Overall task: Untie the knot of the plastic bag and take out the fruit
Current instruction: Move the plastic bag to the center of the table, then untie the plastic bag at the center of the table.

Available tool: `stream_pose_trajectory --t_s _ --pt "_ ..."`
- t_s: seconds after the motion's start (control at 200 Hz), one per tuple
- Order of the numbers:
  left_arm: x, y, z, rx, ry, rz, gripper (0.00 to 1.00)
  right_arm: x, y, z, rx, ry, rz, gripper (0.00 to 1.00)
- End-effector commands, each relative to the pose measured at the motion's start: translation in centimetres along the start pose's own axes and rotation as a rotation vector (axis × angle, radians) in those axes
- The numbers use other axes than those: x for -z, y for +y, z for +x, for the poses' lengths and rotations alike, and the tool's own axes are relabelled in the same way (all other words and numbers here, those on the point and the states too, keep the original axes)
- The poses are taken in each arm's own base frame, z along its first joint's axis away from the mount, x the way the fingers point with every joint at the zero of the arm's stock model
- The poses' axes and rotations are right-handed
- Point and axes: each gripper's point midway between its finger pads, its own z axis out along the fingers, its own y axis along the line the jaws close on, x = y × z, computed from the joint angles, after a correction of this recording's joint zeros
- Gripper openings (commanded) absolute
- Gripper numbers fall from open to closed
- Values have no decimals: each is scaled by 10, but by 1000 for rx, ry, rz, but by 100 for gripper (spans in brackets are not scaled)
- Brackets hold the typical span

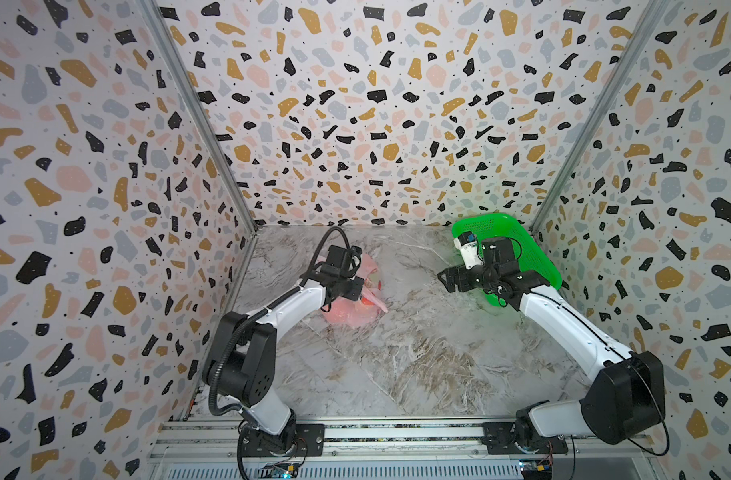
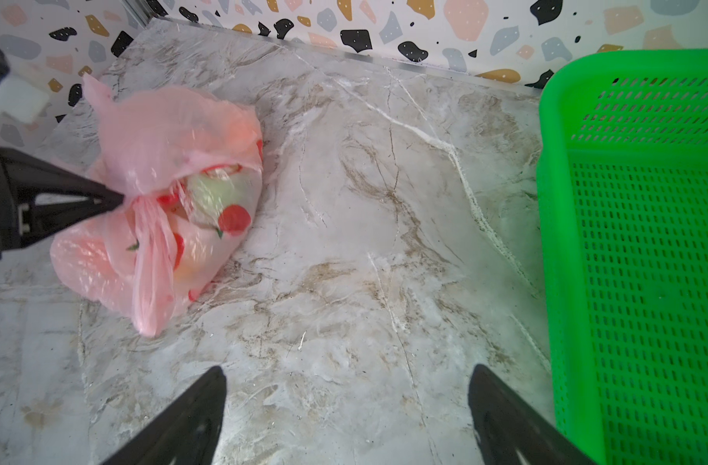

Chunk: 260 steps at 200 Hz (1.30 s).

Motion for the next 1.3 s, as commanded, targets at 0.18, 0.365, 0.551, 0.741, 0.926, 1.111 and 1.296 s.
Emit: stream_pose_trajectory --t_s 0.18,0.365,0.551,0.741,0.926,1.111,1.296 --pt "42 -95 29 -202 -1 233 0 10 10 -4 4 -26 -42 95" --pt "66 -102 62 -227 41 253 0 9 38 -3 88 -44 -171 95" --pt "81 -80 69 -169 17 144 44 6 71 10 219 -90 -323 99" --pt "109 -65 55 -20 -120 81 80 16 113 32 438 -120 -449 100" --pt "131 -51 53 179 -219 42 83 22 141 47 654 -170 -455 100" --pt "123 -45 61 252 -210 19 83 3 166 49 811 -129 -518 100" --pt "119 -44 60 260 -204 8 85 -22 175 60 894 -5 -570 100"
